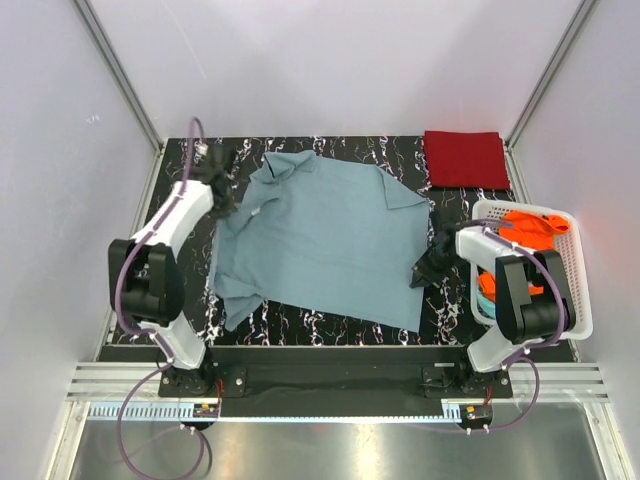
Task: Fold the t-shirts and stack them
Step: Flatten the tshirt out
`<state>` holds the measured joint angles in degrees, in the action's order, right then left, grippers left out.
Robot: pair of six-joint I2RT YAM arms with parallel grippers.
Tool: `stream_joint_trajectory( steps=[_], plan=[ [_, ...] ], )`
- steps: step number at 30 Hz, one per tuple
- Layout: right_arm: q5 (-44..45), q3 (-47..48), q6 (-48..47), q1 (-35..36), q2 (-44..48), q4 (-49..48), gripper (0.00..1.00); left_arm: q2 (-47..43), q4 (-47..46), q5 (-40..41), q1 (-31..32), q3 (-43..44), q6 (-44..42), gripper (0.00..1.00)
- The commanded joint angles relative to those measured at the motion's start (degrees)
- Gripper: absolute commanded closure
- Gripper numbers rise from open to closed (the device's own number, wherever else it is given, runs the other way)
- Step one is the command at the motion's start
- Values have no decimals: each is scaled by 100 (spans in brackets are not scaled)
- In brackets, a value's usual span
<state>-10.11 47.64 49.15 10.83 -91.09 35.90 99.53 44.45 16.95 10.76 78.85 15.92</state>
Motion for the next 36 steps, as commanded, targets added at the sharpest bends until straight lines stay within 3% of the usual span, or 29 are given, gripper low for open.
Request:
stream_joint_trajectory(
  steps=[1,2,5,6,8,9,10,13,14,17,19,22,26,29,33,36],
  plan=[
    [984,770,-624,-283,-197,592,100,-364,64,764,-714,604,165,100],
    [1176,956,-756,-283,-286,681,100,-329,151,827,-1090,875,183,100],
    [1292,1677,-1231,-283,-585,1172,100,-4,458,407,-1830,1499,412,58],
    [1257,1818,-1406,-283,-594,1409,100,31,521,414,-1850,1545,446,39],
    [1204,2082,-1548,-275,-402,1560,97,-152,548,371,-1780,1337,394,24],
    [1152,2109,-1644,-274,-270,1595,96,-283,539,466,-1719,1196,403,11],
    [1082,2101,-1706,-257,18,1596,94,-615,539,659,-1675,1020,394,9],
    [345,1751,-2048,-248,520,1333,79,-1344,513,443,-1621,326,254,9],
    [134,1627,-2101,-196,626,1254,69,-1522,504,145,-1621,-24,201,10],
    [-570,1249,-2199,32,908,1095,59,-2346,643,-1314,-1534,-867,191,18],
    [-887,977,-2251,295,1031,981,56,-2805,662,-1659,-1324,-1413,708,23],
    [-1247,670,-2427,446,1128,963,53,-3649,610,-1852,-499,-2389,1955,28],
    [-1362,343,-2480,455,1497,963,48,-4142,128,-1432,1099,-3497,4011,32],
    [-1354,264,-2419,438,1761,954,43,-4712,-479,-1221,1576,-4271,5574,38],
    [-1265,316,-2357,403,1761,1006,40,-5153,-718,-545,1657,-4720,5773,51],
    [-1196,325,-2164,385,1770,1007,41,-4804,-1236,-552,1639,-4678,5221,52]
  ],
)
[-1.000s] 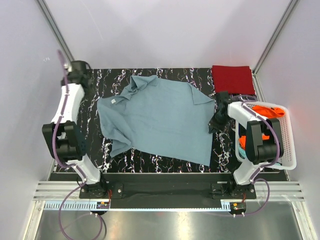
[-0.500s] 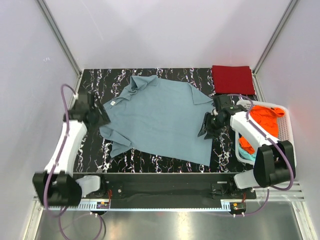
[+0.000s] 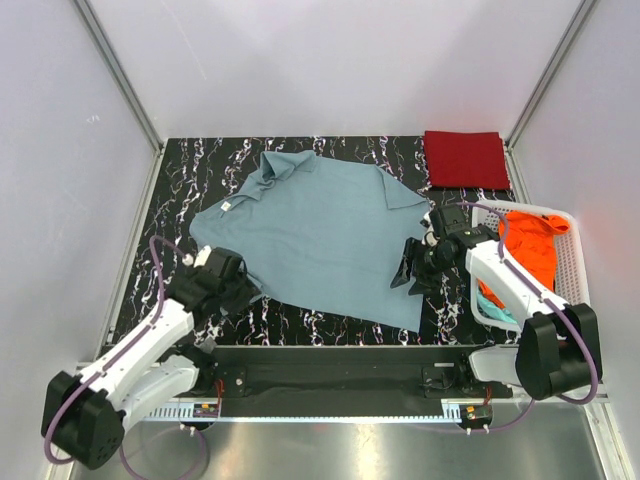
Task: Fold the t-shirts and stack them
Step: Flatten the tshirt out
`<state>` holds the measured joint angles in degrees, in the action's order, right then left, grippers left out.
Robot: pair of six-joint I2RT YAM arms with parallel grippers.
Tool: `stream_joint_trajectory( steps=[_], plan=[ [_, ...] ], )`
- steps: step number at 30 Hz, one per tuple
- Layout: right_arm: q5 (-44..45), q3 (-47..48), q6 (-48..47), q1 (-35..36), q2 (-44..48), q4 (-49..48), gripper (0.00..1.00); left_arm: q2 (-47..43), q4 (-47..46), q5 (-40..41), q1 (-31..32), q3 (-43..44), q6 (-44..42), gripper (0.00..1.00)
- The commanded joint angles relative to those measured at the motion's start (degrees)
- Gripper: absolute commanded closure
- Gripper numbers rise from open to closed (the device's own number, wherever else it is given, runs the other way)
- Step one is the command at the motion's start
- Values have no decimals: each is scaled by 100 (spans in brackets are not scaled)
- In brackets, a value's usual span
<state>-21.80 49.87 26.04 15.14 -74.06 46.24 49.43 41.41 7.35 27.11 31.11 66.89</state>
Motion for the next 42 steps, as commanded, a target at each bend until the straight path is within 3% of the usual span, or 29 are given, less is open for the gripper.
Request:
stream_joint_trajectory(
  steps=[1,5,11,29,42],
  plan=[
    [26,59,208,-37,111,-62,41,547,-976,390,-4,227,27,53],
    [176,23,471,-46,199,-115,41,1129,-1100,319,-4,466,-299,59],
    [220,-3,647,-46,401,-124,42,1060,-1073,592,-101,439,-361,64],
    [168,-135,744,-46,498,-150,42,1535,-1548,469,-321,272,-598,61],
    [115,-144,700,-46,489,-168,41,1289,-1197,223,-312,211,-247,54]
  ],
)
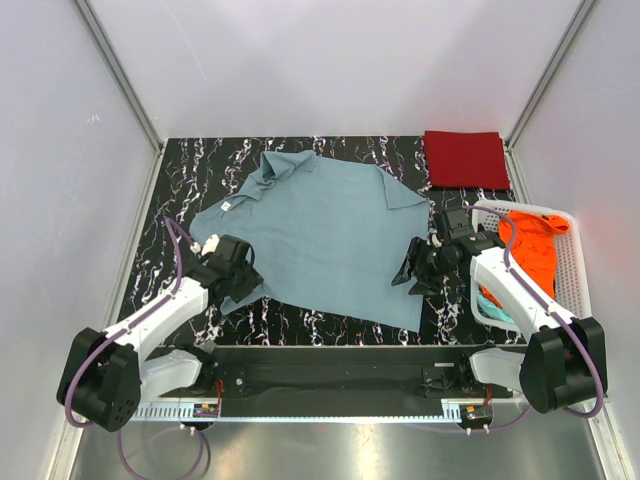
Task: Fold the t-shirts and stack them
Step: Flatten the tshirt out
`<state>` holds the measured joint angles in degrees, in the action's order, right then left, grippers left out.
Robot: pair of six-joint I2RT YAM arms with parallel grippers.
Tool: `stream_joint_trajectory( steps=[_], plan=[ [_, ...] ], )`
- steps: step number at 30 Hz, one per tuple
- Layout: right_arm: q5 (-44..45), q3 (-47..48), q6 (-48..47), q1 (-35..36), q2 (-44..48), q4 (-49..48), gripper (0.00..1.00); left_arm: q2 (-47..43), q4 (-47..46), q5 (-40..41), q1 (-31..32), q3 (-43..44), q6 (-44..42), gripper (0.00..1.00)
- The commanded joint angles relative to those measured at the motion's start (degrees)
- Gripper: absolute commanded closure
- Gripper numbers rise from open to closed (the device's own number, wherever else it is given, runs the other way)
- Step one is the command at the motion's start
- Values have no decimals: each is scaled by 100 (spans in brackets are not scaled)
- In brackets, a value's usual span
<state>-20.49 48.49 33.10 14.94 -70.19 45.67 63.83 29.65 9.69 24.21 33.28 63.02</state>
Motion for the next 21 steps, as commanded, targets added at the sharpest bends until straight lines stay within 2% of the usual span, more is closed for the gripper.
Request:
stream_joint_trajectory(
  steps=[1,5,21],
  plan=[
    [-34,3,-14,-26,102,-128,42,-152,14,-3,-30,3,140,54],
    [-60,-6,-14,-26,111,-137,41,-169,41,32,-30,-23,70,58],
    [-78,-50,-6,-35,181,-129,41,156,-73,191,-30,-23,17,59]
  ],
)
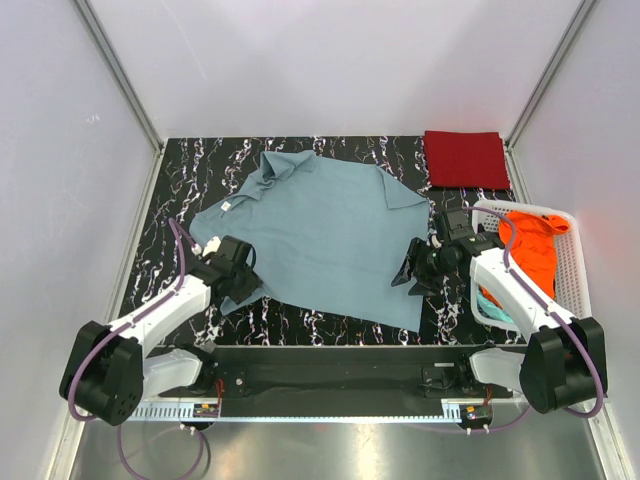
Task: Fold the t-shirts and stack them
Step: Flatten the tshirt out
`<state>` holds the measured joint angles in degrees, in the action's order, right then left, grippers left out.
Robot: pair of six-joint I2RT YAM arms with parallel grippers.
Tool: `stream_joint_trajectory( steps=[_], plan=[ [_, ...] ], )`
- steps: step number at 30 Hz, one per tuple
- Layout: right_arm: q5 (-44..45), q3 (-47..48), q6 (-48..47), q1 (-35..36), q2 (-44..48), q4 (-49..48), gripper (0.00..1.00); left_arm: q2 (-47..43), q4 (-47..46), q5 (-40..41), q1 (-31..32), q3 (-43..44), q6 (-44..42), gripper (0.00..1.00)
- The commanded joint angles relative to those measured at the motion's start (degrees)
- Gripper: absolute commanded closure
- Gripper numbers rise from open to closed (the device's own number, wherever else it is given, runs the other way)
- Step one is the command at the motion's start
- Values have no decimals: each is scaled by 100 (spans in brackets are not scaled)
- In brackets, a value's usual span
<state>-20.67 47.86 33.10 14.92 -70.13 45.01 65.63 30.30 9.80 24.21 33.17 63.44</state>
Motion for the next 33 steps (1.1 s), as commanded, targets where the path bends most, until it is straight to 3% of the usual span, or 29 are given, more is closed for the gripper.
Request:
stream_joint_trajectory(
  steps=[1,8,11,14,16,26,29,33],
  plan=[
    [-60,13,-14,-41,175,-72,41,-6,-156,180,-21,-3,-51,59],
    [-69,13,-23,-33,157,-72,41,257,-463,215,-21,84,-200,62],
    [-69,-4,-23,-33,157,-63,41,337,-482,276,-21,181,-332,69],
    [-61,-57,-14,-33,175,-63,41,302,-473,338,-21,234,-446,80],
    [-34,-57,21,-33,149,-54,41,223,-455,303,-21,321,-622,99],
    [897,-347,890,-454,86,868,44,-936,379,268,-30,1051,-1623,100],
    [872,-601,1452,-621,341,878,51,-1323,406,102,-30,1271,-2089,100],
    [687,-865,1997,-630,465,834,52,-1649,406,-110,-21,1464,-2677,100]
  ],
)
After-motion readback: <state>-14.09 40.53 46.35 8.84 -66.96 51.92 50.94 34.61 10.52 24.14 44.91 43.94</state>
